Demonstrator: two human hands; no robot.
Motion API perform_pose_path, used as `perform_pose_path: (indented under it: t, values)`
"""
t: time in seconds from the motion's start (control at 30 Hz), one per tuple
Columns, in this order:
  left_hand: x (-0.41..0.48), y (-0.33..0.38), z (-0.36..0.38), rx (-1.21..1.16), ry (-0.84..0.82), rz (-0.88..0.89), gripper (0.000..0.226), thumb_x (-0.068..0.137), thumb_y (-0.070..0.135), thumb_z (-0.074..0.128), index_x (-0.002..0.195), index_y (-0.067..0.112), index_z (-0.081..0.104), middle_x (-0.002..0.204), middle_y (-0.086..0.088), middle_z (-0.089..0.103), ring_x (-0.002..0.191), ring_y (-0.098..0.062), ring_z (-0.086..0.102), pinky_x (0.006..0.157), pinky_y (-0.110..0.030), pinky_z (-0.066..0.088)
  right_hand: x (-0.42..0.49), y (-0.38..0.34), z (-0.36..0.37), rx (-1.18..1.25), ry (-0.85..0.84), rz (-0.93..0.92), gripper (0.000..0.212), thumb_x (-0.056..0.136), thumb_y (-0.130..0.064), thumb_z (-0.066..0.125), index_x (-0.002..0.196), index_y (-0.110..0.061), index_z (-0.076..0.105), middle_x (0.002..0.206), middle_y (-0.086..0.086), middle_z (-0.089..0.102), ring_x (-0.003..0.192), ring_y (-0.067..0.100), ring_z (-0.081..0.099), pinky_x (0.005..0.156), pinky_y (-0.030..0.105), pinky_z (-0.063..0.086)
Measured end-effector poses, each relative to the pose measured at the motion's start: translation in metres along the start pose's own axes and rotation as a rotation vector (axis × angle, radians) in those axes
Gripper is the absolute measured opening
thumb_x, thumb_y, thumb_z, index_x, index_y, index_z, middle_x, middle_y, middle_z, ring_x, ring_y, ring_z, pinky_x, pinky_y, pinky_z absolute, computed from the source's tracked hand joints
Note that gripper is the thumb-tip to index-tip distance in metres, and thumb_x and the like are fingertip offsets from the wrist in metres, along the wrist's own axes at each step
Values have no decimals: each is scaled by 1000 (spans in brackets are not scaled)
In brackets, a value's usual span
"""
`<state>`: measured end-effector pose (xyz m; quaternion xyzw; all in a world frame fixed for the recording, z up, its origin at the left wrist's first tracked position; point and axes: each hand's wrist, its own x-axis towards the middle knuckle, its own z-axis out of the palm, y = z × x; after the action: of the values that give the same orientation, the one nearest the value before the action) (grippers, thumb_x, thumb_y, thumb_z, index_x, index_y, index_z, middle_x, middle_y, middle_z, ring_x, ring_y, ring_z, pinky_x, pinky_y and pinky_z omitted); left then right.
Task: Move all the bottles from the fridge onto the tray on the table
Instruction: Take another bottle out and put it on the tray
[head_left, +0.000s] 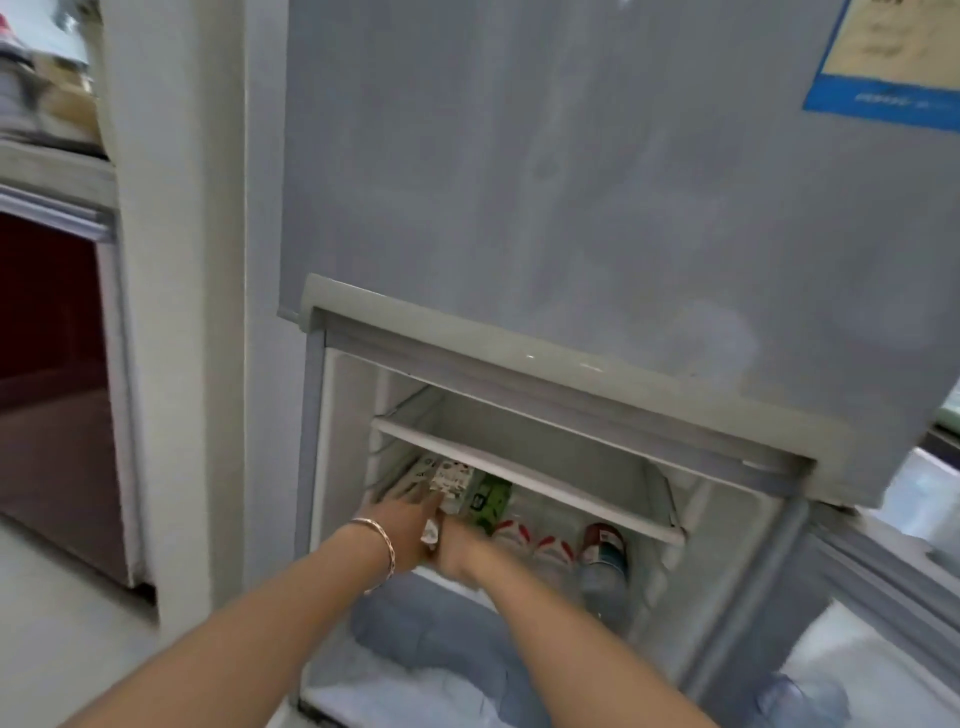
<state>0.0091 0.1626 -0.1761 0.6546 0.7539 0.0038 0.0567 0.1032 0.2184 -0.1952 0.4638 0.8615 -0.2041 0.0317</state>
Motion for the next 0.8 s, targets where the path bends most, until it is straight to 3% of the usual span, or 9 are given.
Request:
perform_pose_path:
  t: [0.2,0.33,0.47,0.53,0.7,0.8]
  values:
    - [1,4,6,-44,21,-14,78,88,24,56,153,30,13,160,-3,24,142,-25,34,114,-42,28,7,9,9,97,87,-7,74,90,-13,61,151,-11,20,135,20,54,122,35,54,99,38,45]
    - [-4,2,6,-30,40,9,78,86,22,56,152,28,16,159,-5,25,143,-25,33,117,-45,24,-5,11,15,233,227,43,61,86,-20,62,142,-17,36,131,16,56,117,32,58,93,35,48]
    - [-11,-1,-3,-69,19,32,86,83,17,58,154,25,10,162,-4,15,144,-28,30,116,-45,28,-31,13,13,41,537,162,43,93,-13,50,133,-23,38,127,17,51,105,33,59,73,34,45]
    - [-16,2,-10,-110,28,46,85,81,16,58,153,21,13,159,-4,22,138,-30,39,112,-45,35,-47,9,1,-52,653,195,47,92,-4,51,132,-27,38,123,15,53,102,30,60,69,37,51]
    - [-43,20,-39,-192,60,108,74,79,21,64,143,16,28,140,-8,45,113,-28,60,89,-36,50,-106,-8,-34,-142,629,61,42,92,-17,58,129,-23,40,116,14,57,104,32,57,75,39,50]
    - [-67,39,-56,-256,42,246,70,78,35,65,138,18,32,134,-6,54,114,-23,58,92,-29,46,-156,-22,-57,-173,516,41,47,90,-30,60,131,-24,39,118,14,60,106,35,57,81,41,50]
